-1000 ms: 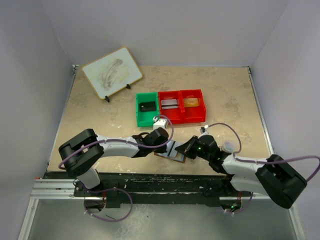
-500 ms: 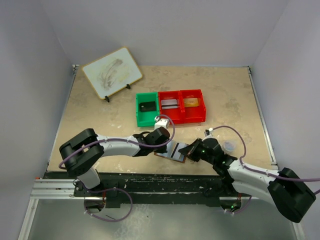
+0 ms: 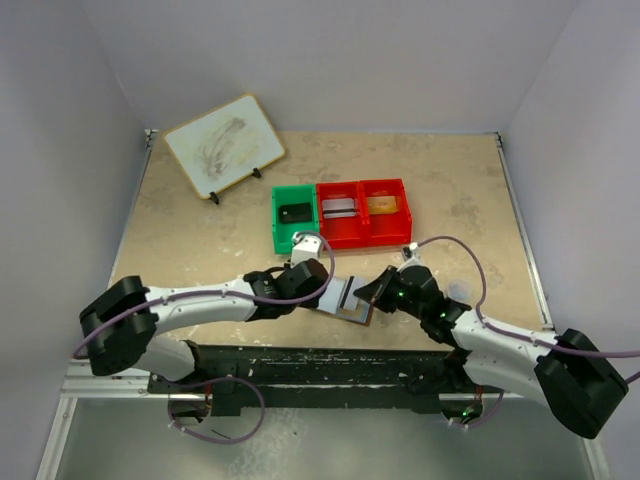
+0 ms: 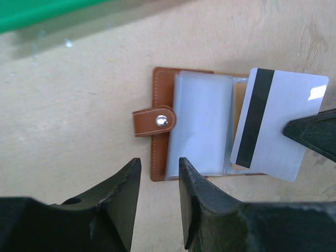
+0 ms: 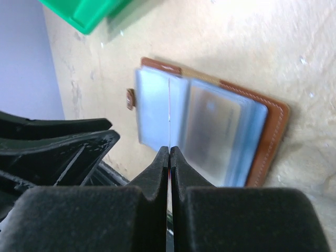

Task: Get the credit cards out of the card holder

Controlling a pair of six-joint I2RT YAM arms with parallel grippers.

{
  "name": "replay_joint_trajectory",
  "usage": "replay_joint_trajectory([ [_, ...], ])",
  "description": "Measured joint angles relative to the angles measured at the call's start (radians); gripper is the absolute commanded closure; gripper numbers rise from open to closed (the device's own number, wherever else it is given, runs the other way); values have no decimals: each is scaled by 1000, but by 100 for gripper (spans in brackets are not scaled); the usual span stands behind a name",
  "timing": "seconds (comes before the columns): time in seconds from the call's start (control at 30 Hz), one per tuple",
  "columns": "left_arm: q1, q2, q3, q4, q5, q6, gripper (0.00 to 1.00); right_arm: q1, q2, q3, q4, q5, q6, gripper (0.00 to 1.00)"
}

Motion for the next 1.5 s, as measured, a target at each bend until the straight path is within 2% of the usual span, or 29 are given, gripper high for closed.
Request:
replay_joint_trajectory([
  [0.1, 0, -79, -12, -28, -69, -2, 53, 0, -7, 70, -69, 31, -61, 100],
  [0.2, 2, -148, -14, -62, -139, -1, 35, 0, -7, 133, -121, 56, -135, 100],
  [0.37, 67, -216, -7, -137, -198, 29, 22, 0, -20, 211, -172, 100, -285, 100],
  [0.63, 301, -328, 86, -278, -207, 140, 22, 0, -15, 364, -184, 201, -654, 100],
  [0.77, 310, -341, 165, -322, -276, 210, 21, 0, 27, 422, -164, 242, -851, 100],
  [0.87, 310, -363, 171, -339, -335, 254, 21, 0, 88, 463, -158, 260, -994, 100],
  [1.1, 310, -414, 57, -314, -388, 286, 21, 0, 285, 628, -168, 258, -1275, 100],
  [1.23, 310, -401, 35, -306, -396, 306, 21, -15, 380, 700, -162, 227, -1392, 100],
  [1.5, 310, -383, 35, -295, -428, 318, 21, -95, 512, 739, -135, 131, -1583, 100],
])
